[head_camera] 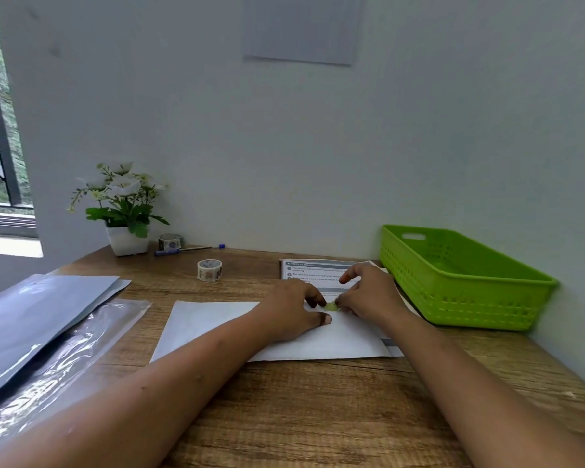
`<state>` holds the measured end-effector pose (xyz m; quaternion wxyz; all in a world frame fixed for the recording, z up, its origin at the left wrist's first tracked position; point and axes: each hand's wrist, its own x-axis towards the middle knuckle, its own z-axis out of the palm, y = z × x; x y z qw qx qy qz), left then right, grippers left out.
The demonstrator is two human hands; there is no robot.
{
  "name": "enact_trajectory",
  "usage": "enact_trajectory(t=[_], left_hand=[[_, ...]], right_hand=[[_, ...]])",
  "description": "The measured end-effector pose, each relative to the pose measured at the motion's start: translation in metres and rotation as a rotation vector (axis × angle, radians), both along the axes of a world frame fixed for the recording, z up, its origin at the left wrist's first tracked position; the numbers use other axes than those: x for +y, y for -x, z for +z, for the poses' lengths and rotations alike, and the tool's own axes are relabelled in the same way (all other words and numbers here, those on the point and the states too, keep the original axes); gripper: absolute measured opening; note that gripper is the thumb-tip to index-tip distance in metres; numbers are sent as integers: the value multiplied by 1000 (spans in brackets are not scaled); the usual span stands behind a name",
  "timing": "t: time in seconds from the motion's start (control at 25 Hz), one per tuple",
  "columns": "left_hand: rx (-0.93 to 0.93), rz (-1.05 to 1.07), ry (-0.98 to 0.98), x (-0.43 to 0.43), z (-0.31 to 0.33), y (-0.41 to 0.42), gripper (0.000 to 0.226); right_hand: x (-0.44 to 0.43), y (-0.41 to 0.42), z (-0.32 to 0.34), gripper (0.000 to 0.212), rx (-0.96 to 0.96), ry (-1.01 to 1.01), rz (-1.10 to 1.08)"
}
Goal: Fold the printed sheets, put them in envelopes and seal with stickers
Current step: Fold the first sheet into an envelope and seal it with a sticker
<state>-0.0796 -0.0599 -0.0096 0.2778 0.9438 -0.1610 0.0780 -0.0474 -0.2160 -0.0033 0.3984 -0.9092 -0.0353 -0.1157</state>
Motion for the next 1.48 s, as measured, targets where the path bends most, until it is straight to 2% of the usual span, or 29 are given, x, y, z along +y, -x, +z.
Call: enact_trajectory(t=[0.16, 0.4, 0.64, 0.76, 0.88, 1.0, 1.12, 1.2, 1.36, 1.48], left_hand=[[-11, 2, -36, 0, 2, 1, 37], [-64, -17, -189, -4, 5, 2, 38], [-85, -33, -231, -6, 2, -1, 36], [-91, -37, -263, -6, 1, -3, 37], [-99, -39, -305, -7, 0, -5, 39], [-141, -46, -380, -10, -2, -6, 38], [-184, -44, -407, -11, -4, -5, 38], [-198, -42, -414, -11, -6, -5, 38], [-217, -51, -417, -11, -9, -7, 38], [-238, -54, -423, -10, -11, -9, 38]], right_hand=[[0, -3, -1, 34, 5, 20, -4], [1, -5, -3, 35, -3, 76, -8], [-9, -6, -4, 36, -41, 104, -22], [-13, -8, -1, 31, -61, 124, -45], [-11, -4, 4, 21, -31, 98, -37], [-9, 7, 12, 15, 79, 37, 27], [-8, 15, 17, 26, 162, -37, 60], [-7, 16, 16, 31, 154, -45, 74], [-3, 11, 9, 18, 96, 19, 65], [-4, 6, 6, 17, 91, 45, 45]])
